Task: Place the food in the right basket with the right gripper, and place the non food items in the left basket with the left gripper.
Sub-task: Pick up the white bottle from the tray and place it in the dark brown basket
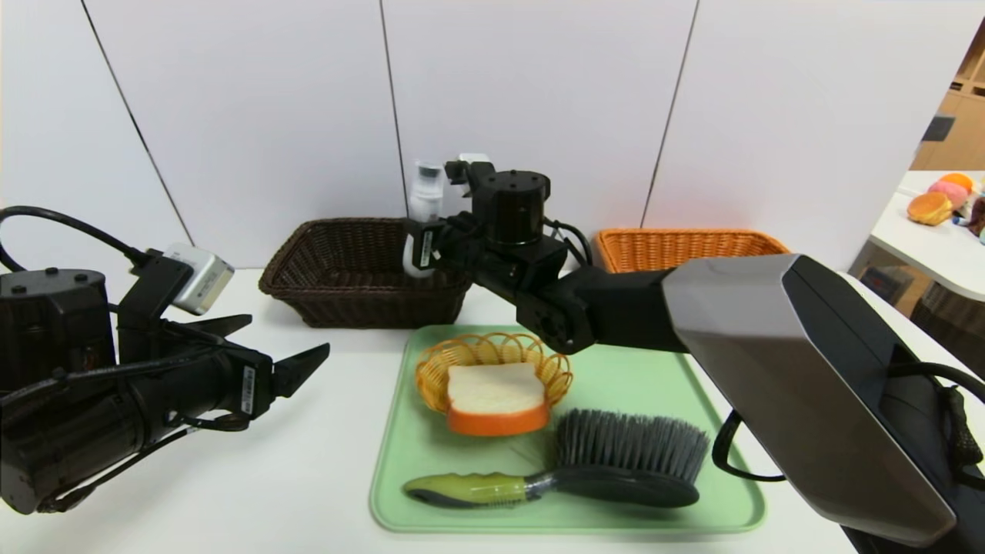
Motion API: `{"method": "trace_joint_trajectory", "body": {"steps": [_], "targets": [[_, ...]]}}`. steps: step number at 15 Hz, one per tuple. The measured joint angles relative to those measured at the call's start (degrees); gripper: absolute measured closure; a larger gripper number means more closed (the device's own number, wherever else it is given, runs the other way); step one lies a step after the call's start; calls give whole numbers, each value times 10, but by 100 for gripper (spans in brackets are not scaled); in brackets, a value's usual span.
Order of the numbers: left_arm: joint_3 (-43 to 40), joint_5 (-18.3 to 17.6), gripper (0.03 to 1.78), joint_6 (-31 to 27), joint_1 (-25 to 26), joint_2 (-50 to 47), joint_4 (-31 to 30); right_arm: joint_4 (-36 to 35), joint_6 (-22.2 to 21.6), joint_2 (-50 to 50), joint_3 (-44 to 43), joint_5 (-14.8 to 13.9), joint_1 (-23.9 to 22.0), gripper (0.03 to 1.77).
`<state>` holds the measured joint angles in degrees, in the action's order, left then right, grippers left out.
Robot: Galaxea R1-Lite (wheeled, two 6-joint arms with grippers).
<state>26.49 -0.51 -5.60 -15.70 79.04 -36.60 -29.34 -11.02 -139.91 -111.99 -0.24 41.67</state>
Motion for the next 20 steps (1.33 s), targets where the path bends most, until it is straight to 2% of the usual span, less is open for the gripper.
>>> {"method": "trace_joint_trajectory", "body": {"steps": [14,17,20], "targets": [[2,-1,12,-1,-1,9,0,-5,4,-23,-2,1,-13,128],[2,-1,12,-1,-2,10,0,-10,5,-25,-3,7,-17,89],[2,-1,12,-1,-2,10,1,-10,5,-26,-2,8,-19,63]]}}
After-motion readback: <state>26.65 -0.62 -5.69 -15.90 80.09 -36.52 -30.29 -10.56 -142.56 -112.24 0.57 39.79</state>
